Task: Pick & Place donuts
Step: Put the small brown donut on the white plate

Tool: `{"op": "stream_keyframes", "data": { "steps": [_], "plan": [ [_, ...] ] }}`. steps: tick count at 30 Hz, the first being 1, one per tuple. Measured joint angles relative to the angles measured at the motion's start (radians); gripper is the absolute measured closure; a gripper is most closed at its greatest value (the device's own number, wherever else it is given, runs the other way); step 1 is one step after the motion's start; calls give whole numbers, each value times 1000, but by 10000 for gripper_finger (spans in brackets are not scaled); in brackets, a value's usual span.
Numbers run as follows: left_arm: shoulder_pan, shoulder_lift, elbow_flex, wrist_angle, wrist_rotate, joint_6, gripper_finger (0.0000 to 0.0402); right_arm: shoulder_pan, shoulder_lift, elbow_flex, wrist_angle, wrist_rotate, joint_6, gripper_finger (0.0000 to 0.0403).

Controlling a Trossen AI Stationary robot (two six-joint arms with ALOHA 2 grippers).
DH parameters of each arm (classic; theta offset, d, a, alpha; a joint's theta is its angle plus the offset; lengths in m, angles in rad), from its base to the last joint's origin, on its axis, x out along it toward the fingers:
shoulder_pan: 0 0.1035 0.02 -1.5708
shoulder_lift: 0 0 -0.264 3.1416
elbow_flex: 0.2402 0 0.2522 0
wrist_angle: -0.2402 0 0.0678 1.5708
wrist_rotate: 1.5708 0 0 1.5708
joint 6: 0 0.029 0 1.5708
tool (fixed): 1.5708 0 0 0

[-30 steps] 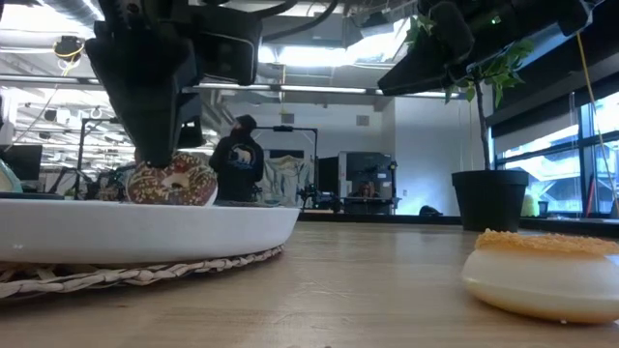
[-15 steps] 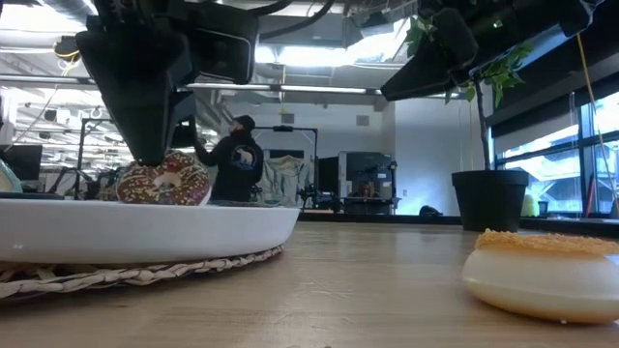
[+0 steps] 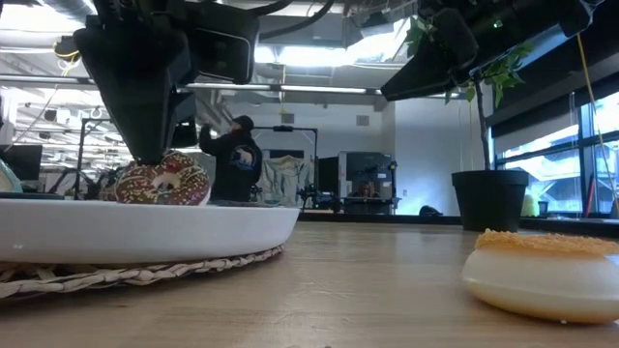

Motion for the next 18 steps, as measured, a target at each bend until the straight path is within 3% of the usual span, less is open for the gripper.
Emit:
{"op": "stream_keyframes", "data": {
  "steps": [12, 18],
  "plan": [
    [1, 0, 0, -8, 2, -28, 315, 0, 0, 0, 0, 0, 0, 186],
    [2, -1, 0, -100, 8, -51, 304, 0, 0, 0, 0, 0, 0, 186]
  ]
}}
